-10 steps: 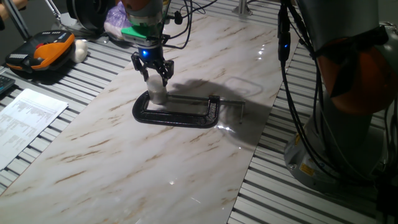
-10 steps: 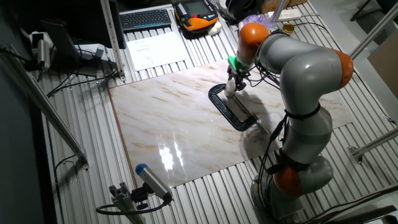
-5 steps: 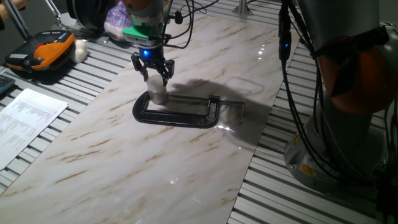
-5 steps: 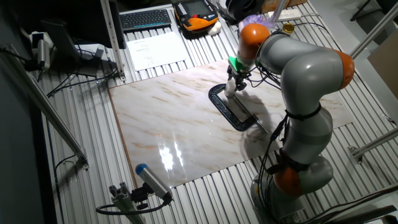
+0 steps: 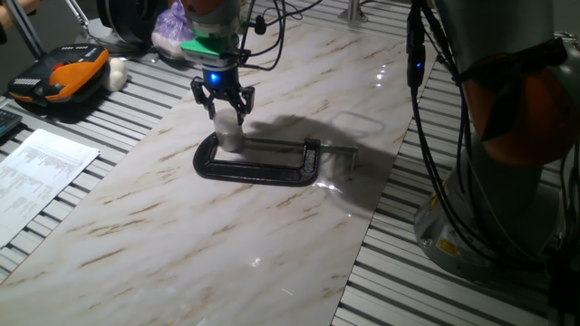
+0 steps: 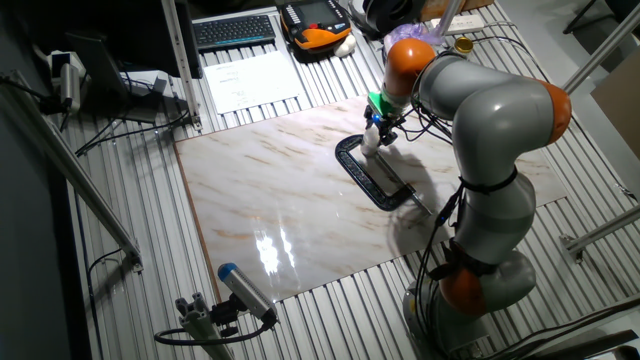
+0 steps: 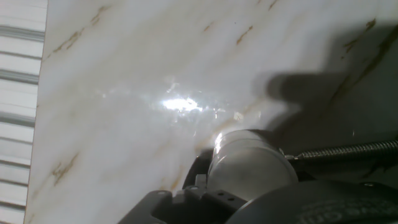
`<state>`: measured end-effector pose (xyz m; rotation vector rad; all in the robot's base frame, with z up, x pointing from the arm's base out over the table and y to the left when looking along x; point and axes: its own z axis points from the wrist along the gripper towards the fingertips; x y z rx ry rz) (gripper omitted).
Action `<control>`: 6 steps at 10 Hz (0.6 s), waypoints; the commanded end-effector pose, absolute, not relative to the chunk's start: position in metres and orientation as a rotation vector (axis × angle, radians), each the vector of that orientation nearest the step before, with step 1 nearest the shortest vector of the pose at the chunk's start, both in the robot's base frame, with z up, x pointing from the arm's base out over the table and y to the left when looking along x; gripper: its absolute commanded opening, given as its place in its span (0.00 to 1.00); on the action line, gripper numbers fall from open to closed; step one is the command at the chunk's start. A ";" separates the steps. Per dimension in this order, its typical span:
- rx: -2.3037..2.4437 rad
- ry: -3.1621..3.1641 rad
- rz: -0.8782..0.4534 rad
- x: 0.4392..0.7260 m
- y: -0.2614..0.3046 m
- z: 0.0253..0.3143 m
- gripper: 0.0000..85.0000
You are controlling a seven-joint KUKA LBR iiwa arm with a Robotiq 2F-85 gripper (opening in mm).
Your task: Unscrew the lid from the jar
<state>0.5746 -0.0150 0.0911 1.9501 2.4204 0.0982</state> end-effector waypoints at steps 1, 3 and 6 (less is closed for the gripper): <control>1.928 2.436 0.099 0.575 -0.015 0.092 0.00; 1.879 2.467 0.092 0.575 -0.015 0.092 0.00; 1.806 2.510 0.069 0.575 -0.015 0.092 0.00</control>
